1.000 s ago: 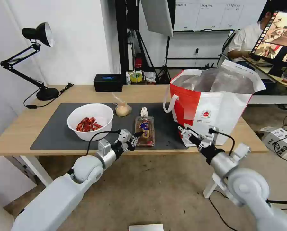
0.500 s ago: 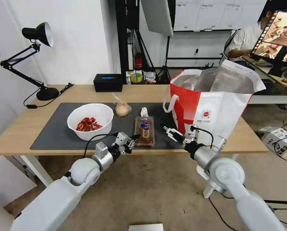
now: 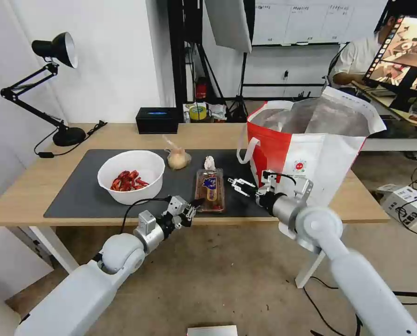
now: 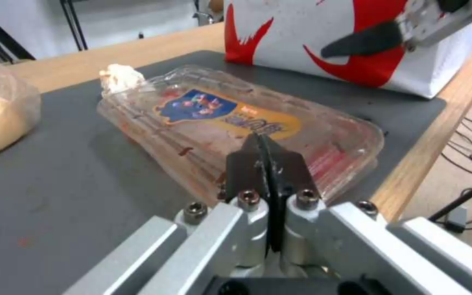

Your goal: Pick up the trash from the table and place it into the takeout bag.

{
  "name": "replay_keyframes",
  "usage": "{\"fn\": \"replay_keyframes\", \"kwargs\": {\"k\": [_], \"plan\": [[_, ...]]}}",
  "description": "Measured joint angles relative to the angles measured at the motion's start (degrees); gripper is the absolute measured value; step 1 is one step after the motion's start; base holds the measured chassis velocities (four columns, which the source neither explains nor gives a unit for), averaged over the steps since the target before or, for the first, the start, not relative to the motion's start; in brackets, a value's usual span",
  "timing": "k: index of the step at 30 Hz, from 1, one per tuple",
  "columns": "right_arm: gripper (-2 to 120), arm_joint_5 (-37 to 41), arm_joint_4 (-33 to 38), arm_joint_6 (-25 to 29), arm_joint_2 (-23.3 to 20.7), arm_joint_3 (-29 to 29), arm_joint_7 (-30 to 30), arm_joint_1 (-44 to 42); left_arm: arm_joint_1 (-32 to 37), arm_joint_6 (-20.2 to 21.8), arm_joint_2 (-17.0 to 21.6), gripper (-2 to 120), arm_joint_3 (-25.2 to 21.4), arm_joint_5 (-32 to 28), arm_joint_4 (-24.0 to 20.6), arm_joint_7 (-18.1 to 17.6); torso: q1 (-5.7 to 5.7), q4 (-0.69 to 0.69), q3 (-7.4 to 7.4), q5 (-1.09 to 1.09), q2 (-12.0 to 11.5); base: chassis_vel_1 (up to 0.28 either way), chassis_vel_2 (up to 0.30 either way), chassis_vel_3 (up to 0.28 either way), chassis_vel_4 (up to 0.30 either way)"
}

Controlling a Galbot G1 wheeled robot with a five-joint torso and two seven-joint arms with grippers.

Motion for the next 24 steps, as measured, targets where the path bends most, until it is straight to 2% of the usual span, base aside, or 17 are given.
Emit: {"fn": "replay_keyframes", "kwargs": {"k": [11,24], "plan": [[100,4.8,-4.1,-4.3,0.8,-2.5,3.6,5.8,0.1,-0.3,-0.1,0,-0.1,-0.2,-0.4,0.0,0.0,0.0,0.0,0.0,0.0,0.0,0.0,0.0,0.0],[100,4.8,-9.7,-6.0,5.2,-7.5,6.8,12.3,0.4,-0.8,0.3,0,-0.7,-0.3,-0.6,0.2,0.0,0.0,0.0,-0.01,0.0,0.0,0.0,0.0,0.0]]}}
